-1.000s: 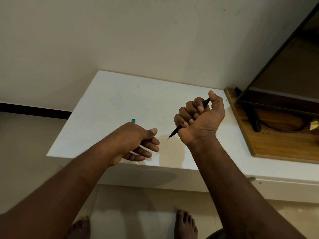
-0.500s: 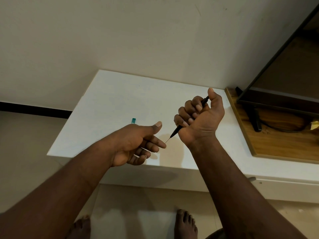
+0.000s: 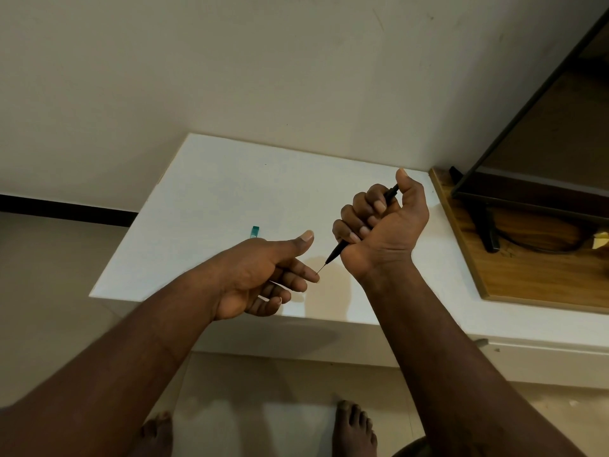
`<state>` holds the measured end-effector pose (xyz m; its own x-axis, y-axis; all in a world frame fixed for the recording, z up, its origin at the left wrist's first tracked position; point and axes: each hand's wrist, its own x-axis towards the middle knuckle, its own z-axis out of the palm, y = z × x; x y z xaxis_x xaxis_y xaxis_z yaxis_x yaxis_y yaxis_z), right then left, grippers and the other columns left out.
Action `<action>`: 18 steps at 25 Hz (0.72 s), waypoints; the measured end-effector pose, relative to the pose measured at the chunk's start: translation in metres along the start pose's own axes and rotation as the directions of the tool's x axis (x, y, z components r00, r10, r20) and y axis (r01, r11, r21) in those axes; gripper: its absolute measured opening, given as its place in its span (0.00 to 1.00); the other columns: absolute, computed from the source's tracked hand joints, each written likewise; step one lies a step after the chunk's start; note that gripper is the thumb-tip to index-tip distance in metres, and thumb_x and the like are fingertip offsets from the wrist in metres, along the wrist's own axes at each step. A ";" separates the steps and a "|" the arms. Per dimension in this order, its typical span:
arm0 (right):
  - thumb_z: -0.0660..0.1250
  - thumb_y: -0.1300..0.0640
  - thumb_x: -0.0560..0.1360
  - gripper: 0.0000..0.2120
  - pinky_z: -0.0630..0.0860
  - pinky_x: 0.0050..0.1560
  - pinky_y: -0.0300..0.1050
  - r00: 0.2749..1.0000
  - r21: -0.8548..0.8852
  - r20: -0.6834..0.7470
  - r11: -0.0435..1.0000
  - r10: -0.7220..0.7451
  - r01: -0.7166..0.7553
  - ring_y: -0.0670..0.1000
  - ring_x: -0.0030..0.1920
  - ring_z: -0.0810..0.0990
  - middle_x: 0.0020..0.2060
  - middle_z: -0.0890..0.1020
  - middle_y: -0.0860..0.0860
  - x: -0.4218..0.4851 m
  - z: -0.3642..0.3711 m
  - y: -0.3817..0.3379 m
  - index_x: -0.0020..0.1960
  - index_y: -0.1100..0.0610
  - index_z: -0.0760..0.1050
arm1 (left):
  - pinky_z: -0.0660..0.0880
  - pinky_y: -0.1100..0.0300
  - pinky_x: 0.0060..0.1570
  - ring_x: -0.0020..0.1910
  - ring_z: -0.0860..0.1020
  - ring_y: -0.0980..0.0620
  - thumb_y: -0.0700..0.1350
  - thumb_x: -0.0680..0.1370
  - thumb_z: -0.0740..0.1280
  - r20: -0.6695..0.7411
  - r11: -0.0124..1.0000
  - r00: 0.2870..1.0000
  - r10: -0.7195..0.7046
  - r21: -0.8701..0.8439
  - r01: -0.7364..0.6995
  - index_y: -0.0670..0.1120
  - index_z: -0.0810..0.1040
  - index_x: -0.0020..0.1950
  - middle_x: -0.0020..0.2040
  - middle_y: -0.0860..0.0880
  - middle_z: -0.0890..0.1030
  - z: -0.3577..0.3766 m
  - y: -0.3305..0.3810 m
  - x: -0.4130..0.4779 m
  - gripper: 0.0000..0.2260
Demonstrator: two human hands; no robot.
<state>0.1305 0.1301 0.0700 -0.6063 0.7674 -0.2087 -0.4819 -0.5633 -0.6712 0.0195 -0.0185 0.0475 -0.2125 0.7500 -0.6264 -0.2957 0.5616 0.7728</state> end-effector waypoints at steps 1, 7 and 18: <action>0.60 0.42 0.79 0.24 0.51 0.27 0.41 1.000 -0.002 0.001 1.000 0.000 0.000 0.48 0.23 0.53 0.24 0.58 0.48 0.000 0.000 0.000 0.30 0.54 0.61 | 0.74 0.62 0.28 0.30 0.77 0.57 0.72 0.71 0.69 0.006 1.000 1.000 0.001 -0.003 -0.001 0.46 0.89 0.52 0.38 0.51 0.83 0.000 0.000 0.000 0.31; 0.60 0.43 0.79 0.24 0.51 0.27 0.41 1.000 -0.004 -0.002 1.000 0.000 0.000 0.48 0.24 0.52 0.24 0.58 0.48 0.000 0.000 0.000 0.30 0.54 0.61 | 0.73 0.63 0.28 0.30 0.77 0.58 0.72 0.71 0.69 0.016 1.000 1.000 0.003 -0.017 -0.003 0.46 0.89 0.52 0.38 0.51 0.83 0.000 -0.001 0.001 0.31; 0.59 0.44 0.79 0.23 0.51 0.27 0.40 1.000 -0.005 -0.002 1.000 0.000 0.000 0.48 0.24 0.52 0.24 0.57 0.48 0.000 0.001 -0.001 0.31 0.54 0.60 | 0.74 0.63 0.28 0.31 0.77 0.57 0.73 0.69 0.70 0.020 1.000 1.000 0.008 -0.031 -0.008 0.46 0.89 0.52 0.39 0.50 0.83 0.000 -0.002 0.001 0.32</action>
<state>0.1307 0.1304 0.0716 -0.6051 0.7679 -0.2105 -0.4784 -0.5619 -0.6748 0.0202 -0.0185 0.0456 -0.1961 0.7616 -0.6177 -0.3225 0.5448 0.7741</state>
